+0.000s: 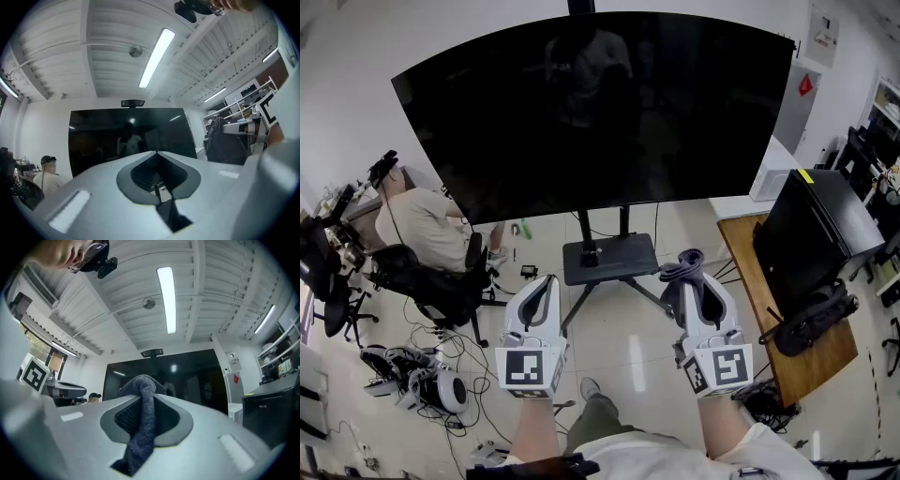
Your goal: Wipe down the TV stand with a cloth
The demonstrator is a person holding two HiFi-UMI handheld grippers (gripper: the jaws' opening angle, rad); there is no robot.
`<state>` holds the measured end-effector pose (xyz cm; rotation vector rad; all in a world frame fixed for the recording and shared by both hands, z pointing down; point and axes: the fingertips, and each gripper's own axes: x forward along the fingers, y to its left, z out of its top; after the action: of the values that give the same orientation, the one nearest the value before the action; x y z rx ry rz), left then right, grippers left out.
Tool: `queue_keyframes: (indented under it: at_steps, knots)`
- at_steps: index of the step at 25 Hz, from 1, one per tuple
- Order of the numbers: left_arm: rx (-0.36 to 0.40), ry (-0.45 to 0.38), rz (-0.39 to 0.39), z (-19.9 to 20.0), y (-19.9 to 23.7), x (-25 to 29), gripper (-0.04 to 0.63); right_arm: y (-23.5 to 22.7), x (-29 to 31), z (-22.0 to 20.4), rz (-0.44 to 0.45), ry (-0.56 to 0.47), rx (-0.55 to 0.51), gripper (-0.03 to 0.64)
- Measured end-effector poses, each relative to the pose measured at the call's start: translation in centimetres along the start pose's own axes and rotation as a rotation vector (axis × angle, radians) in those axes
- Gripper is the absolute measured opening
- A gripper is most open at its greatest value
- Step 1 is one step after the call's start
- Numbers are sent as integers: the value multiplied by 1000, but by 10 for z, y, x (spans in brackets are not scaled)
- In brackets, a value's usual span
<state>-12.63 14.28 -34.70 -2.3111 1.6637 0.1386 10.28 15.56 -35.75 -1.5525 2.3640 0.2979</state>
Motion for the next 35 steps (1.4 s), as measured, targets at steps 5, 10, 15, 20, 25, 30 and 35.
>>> queue_keyframes:
  at_steps: [5, 10, 15, 20, 25, 30, 35]
  knots:
    - [-23, 5, -20, -43, 85, 83, 66, 0, 112, -48, -20, 2, -6, 55]
    - [6, -19, -28, -63, 134, 159, 66, -12, 203, -77, -33, -25, -35, 55]
    - [31, -9, -15, -166, 123, 192, 66, -40, 225, -179, 2, -36, -49, 55]
    - [22, 177, 0, -400, 85, 237, 66, -104, 227, -384, 40, -42, -25, 55]
    - [-6, 29, 27, -586, 75, 277, 66, -140, 230, -577, 81, -54, -13, 55]
    - [109, 28, 101, -763, 26, 313, 66, -188, 221, -781, 175, -100, 53, 55]
    - [121, 224, 128, -869, 14, 265, 66, -163, 190, -849, 226, -143, 29, 55]
